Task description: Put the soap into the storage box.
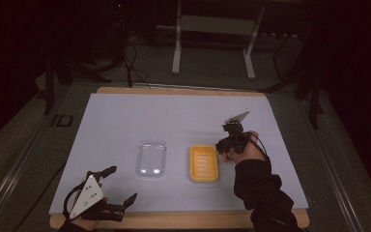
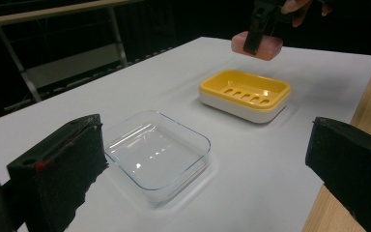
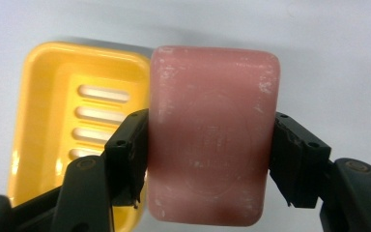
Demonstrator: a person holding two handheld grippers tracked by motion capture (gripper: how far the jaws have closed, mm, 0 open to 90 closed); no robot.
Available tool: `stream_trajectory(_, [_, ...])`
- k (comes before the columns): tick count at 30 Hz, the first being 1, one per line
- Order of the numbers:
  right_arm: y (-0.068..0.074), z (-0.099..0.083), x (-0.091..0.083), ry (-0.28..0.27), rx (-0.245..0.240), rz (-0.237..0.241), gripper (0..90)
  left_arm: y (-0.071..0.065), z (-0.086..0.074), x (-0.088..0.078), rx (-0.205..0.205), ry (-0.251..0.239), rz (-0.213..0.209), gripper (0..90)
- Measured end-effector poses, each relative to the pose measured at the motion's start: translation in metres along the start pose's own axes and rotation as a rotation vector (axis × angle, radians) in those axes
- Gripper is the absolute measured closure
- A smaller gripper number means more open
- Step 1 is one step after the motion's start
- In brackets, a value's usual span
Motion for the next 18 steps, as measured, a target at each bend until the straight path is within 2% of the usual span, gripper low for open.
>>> stream_trajectory(1, [0.000, 0.000, 0.000, 0.000, 0.000, 0.000, 37.2, 0.000, 0.000, 0.000, 0.000, 0.000, 0.000, 1.0])
stream_trajectory(6, [0.022, -0.001, -0.002, -0.008, -0.010, 0.035, 37.2, 0.000, 0.000, 0.000, 0.000, 0.001, 0.001, 1.0])
stream_trajectory(8, [0.022, -0.001, -0.002, -0.008, -0.010, 0.035, 37.2, 0.000, 0.000, 0.000, -0.001, 0.002, 0.001, 1.0])
stream_trajectory(11, [0.041, -0.003, -0.003, -0.015, -0.018, 0.068, 37.1, -0.001, 0.000, 0.001, 0.003, 0.002, 0.000, 1.0])
stream_trajectory(18, [0.063, -0.011, 0.005, 0.001, -0.023, 0.110, 37.2, -0.001, 0.000, 0.000, 0.004, 0.002, -0.001, 1.0])
Point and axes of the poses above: each handheld gripper's, and its own axes: x roughly forward along the jaws, z roughly out of its top, y roughly to its left, the point moved 8 cm from there along x, roughly forward along the jaws, and after that the axes turned 8 degrees about -z, right-handed, at the moved point
